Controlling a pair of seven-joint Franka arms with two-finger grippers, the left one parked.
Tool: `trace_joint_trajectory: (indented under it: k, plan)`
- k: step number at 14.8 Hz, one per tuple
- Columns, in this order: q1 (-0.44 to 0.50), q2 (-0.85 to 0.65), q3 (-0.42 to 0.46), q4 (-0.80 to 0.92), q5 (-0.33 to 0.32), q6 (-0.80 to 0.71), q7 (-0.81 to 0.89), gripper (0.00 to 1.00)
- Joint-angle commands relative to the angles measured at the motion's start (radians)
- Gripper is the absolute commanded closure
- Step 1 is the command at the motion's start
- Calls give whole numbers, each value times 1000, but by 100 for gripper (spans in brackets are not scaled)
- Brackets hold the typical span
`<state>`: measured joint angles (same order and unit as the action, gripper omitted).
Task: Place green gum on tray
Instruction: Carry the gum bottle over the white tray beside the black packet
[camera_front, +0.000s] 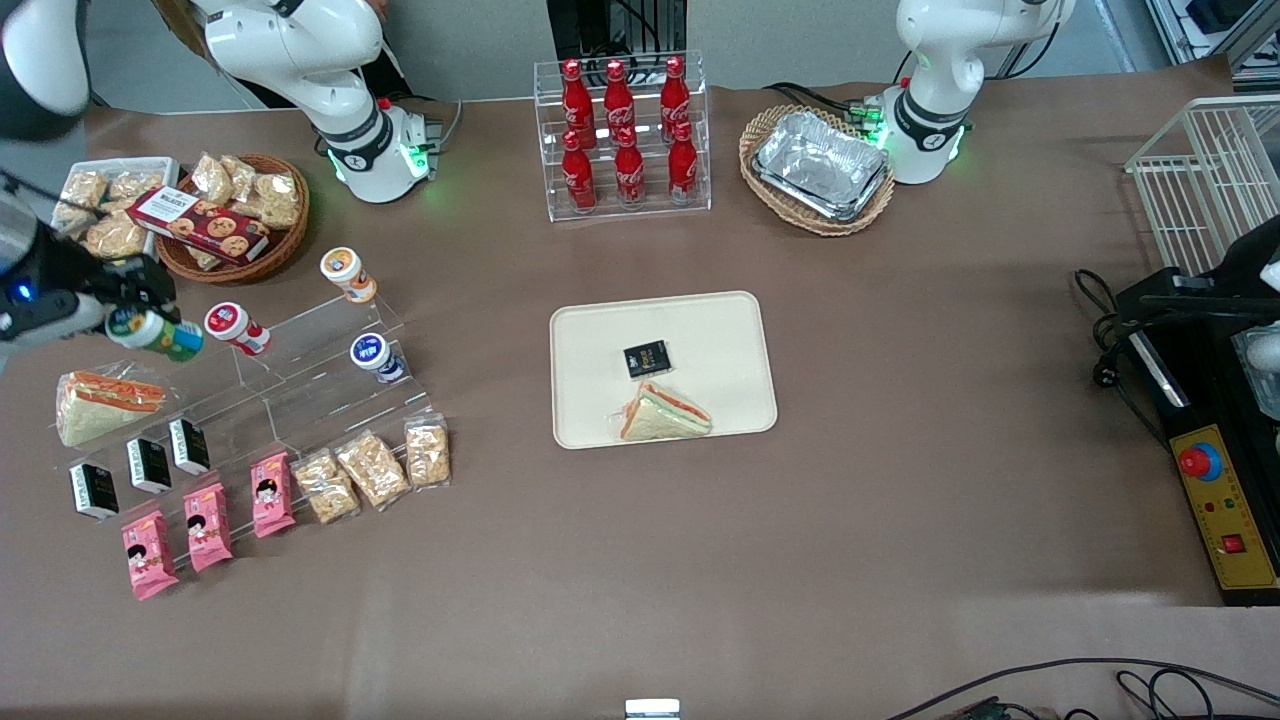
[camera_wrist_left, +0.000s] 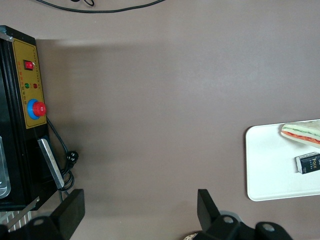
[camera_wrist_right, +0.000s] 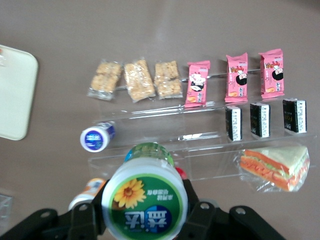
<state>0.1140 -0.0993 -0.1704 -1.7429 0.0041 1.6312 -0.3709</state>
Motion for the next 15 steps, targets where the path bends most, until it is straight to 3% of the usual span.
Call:
trace_joint_trajectory:
  k: [1,7,10,12,15]
  plan:
    - [64,23,28,78,2,-74,189,60]
    - [144,27,225,80,30,-70,712,60]
    - [147,53,328,79,120,-31,982,60]
    - [150,82,406,72,114,16,1105,60]
    - [202,130,442,45,112,94,1269,60]
